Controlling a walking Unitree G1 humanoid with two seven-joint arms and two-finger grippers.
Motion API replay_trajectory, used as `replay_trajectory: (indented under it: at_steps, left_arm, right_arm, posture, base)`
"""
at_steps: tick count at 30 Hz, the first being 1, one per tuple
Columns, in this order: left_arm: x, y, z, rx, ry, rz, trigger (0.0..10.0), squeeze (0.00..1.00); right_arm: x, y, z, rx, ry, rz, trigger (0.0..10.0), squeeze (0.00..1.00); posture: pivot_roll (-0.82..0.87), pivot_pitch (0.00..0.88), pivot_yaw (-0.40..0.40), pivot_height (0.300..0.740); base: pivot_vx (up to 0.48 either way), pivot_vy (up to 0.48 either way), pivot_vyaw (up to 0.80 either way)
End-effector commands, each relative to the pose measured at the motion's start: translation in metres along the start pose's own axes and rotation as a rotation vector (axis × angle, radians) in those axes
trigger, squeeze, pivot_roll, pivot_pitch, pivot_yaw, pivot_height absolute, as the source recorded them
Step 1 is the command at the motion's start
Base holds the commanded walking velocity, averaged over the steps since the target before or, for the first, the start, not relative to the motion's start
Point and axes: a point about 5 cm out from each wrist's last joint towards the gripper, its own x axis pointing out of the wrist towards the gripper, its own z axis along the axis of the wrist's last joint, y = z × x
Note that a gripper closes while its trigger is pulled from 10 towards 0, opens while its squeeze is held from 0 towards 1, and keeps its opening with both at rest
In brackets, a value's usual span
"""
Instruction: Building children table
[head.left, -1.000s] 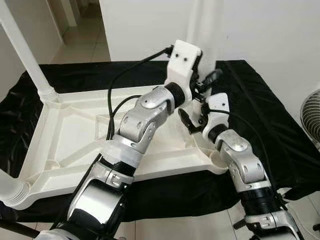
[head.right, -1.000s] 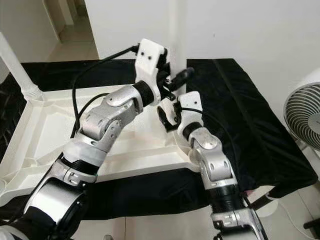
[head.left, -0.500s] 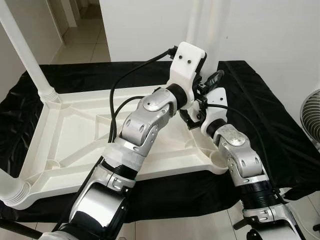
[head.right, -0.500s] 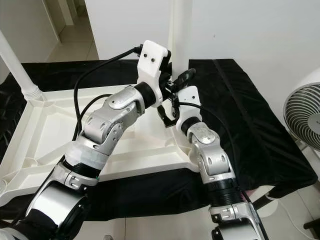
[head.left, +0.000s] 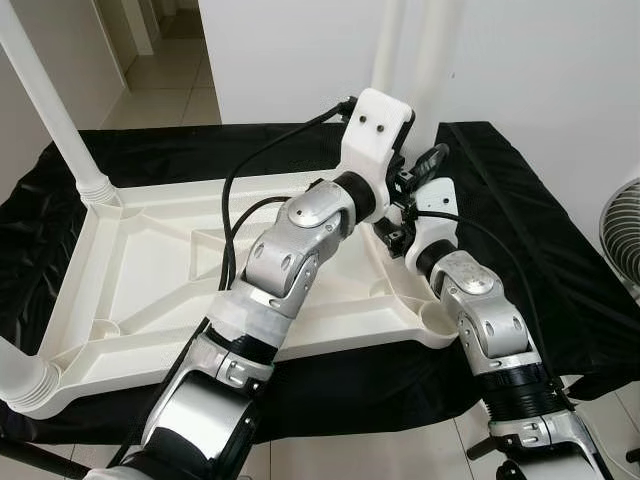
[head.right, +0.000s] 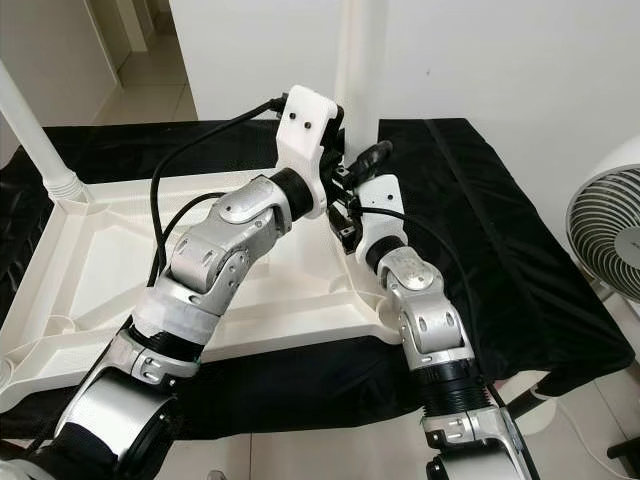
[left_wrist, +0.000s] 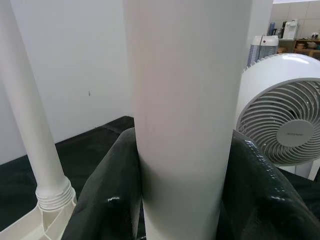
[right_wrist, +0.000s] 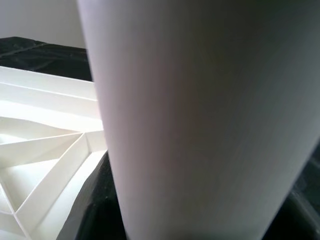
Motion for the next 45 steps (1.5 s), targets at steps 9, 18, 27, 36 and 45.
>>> replay_trajectory:
  at_steps: [9,18,27,36,45]
  left_arm:
    - [0.000,-0.010,0.008,-0.041,-0.048,-0.040,10.0,1.00]
    - [-0.003,-0.009,0.006,-0.030,-0.027,-0.025,10.0,0.51]
    - [-0.014,0.005,-0.002,-0.103,-0.001,0.071,10.0,0.00]
    - [-0.036,0.026,-0.022,-0.096,0.082,0.147,10.0,0.00]
    - [-0.063,0.052,-0.060,-0.065,0.157,0.374,10.0,0.00]
  right_arm:
    - [-0.001,-0.005,-0.007,0.030,0.024,-0.069,10.0,0.00]
    - [-0.003,-0.009,-0.010,0.124,0.002,-0.170,10.0,0.00]
    - [-0.012,-0.019,-0.015,0.136,-0.022,-0.261,10.0,0.00]
    - [-0.025,-0.021,-0.029,0.174,0.007,-0.270,10.0,0.00]
    - [-0.028,-0.022,-0.028,0.192,-0.019,-0.331,10.0,0.00]
  posture:
    - [-0.03,0.000,0.022,0.740]
    - [-0.03,0.000,0.026,0.740]
    - [-0.02,0.000,0.030,0.740]
    - [-0.01,0.008,0.023,0.740]
    - [-0.04,0.046,0.037,0.740]
  base:
    - [0.000,0.000,0.00]
    - [0.000,0.000,0.00]
    - [0.000,0.000,0.00]
    - [0.000,0.000,0.00]
    - [0.000,0.000,0.00]
